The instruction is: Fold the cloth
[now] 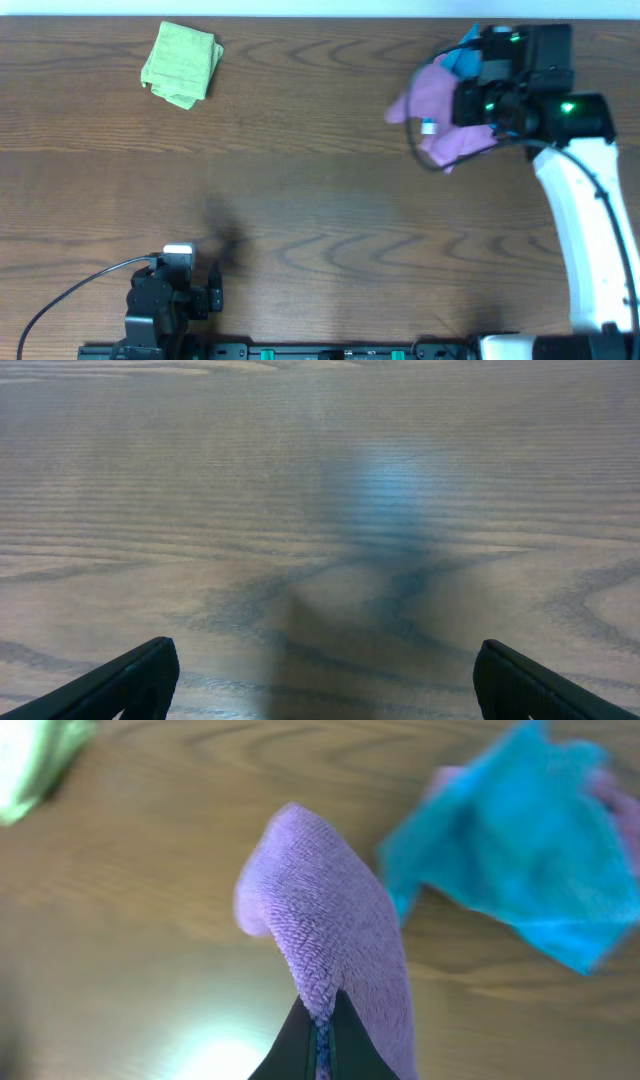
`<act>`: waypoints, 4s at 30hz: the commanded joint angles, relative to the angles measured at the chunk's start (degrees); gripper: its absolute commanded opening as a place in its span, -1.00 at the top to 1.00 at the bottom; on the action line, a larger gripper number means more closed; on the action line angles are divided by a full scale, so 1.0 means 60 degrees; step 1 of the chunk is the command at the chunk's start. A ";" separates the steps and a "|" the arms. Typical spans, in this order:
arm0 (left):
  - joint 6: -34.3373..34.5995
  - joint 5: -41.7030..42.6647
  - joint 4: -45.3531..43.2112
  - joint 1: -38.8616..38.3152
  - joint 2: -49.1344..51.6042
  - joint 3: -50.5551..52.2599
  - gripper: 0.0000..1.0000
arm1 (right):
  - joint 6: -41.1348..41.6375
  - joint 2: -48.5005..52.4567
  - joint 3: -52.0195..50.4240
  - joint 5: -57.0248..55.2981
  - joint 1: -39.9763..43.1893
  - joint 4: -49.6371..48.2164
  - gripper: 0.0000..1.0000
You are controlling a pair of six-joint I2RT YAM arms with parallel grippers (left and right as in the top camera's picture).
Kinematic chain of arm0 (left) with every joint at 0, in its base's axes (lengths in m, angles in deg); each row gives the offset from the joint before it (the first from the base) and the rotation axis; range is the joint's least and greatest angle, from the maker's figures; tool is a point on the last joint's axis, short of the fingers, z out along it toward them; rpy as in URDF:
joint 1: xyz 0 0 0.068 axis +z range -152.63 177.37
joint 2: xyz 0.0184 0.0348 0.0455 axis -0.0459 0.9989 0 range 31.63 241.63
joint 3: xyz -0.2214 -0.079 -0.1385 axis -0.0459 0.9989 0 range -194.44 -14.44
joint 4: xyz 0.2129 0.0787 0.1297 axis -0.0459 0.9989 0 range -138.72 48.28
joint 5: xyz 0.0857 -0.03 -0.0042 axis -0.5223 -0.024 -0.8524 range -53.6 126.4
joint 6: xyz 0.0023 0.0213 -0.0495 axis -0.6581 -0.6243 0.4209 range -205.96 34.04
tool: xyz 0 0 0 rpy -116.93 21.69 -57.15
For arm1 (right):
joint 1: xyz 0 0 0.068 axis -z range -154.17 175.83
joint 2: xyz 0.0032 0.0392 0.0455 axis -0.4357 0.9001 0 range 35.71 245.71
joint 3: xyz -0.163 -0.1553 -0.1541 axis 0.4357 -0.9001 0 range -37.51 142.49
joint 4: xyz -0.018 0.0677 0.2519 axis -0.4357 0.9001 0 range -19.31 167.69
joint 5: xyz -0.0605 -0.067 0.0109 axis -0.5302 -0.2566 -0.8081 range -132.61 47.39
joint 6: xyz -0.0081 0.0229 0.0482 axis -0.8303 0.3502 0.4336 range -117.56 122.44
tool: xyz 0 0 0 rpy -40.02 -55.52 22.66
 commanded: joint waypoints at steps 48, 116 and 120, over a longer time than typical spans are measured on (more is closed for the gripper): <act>-0.0208 -0.0029 0.0437 -0.0040 -0.0062 0.0080 -0.91 | -0.1450 0.2707 -0.2299 0.1770 -0.2769 0.1446 -0.54; 0.0069 0.0062 -0.0430 -0.0040 -0.0062 0.0080 -0.91 | -0.2900 0.2463 -0.3690 0.0969 -0.3315 -0.1876 0.97; 0.0197 0.0772 -0.0951 -0.0040 -0.0062 0.0080 -0.91 | -0.2812 0.1464 -0.3311 0.0353 -0.3315 -0.1971 0.98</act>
